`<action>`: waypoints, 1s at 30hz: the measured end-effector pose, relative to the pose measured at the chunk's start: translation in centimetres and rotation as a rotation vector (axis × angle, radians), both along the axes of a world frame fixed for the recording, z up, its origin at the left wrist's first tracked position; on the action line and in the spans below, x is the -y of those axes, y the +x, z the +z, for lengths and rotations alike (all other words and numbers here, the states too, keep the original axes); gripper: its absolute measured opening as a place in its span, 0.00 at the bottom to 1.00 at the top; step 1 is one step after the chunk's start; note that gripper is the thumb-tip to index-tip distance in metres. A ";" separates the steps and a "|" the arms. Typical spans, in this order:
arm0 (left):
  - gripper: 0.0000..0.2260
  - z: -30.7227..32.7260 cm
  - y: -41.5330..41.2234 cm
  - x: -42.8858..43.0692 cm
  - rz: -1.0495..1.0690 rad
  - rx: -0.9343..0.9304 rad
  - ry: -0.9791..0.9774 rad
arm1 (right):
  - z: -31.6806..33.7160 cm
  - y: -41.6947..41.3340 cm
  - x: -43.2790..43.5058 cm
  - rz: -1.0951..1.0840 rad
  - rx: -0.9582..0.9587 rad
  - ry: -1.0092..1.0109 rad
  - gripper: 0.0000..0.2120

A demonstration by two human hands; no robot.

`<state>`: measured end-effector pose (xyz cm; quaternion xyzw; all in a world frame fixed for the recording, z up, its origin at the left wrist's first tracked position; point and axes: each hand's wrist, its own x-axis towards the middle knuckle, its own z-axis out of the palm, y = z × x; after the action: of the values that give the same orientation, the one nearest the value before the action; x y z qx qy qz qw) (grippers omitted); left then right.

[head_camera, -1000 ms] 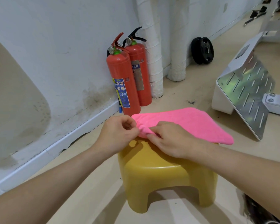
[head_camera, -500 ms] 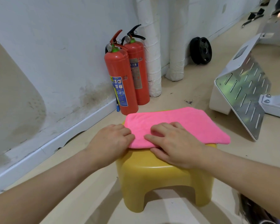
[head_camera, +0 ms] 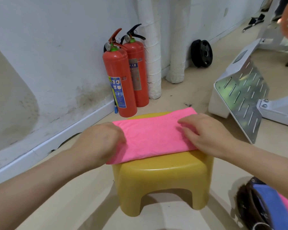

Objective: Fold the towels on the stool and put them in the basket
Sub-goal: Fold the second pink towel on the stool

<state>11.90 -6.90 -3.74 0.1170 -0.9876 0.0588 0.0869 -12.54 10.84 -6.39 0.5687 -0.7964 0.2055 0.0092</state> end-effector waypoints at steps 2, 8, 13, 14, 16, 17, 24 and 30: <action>0.25 -0.7 -2.5 -0.8 0.050 -0.029 0.113 | -0.6 0.9 1.4 0.027 -0.075 0.106 0.23; 0.35 -4.7 -3.8 -0.4 0.212 0.279 0.205 | -1.6 1.2 3.1 -0.026 -0.065 0.411 0.32; 0.31 -4.7 -0.6 0.2 0.440 0.160 0.470 | -1.6 -1.6 2.0 -0.251 0.152 0.463 0.37; 0.31 -4.7 -0.4 -0.2 0.494 0.092 0.586 | -1.7 -1.8 1.9 -0.294 0.247 0.423 0.37; 0.30 -4.7 -0.4 -0.9 0.594 -0.024 0.790 | -1.9 -2.3 1.8 -0.394 0.424 0.339 0.38; 0.29 -4.8 -0.5 -1.2 0.635 -0.079 0.861 | -1.8 -2.5 1.6 -0.435 0.452 0.330 0.37; 0.32 -3.5 -0.9 0.2 0.880 -0.350 1.166 | 0.7 -3.1 1.2 -0.525 0.319 0.339 0.22; 0.25 -2.1 -0.7 -0.7 0.765 -0.444 1.165 | 1.7 -3.3 1.2 -0.579 0.786 0.228 0.18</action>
<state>11.22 -6.20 -5.88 0.4901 -0.7080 -0.4748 0.1820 -15.87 9.65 -4.69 0.2014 -0.8821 0.3050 -0.2972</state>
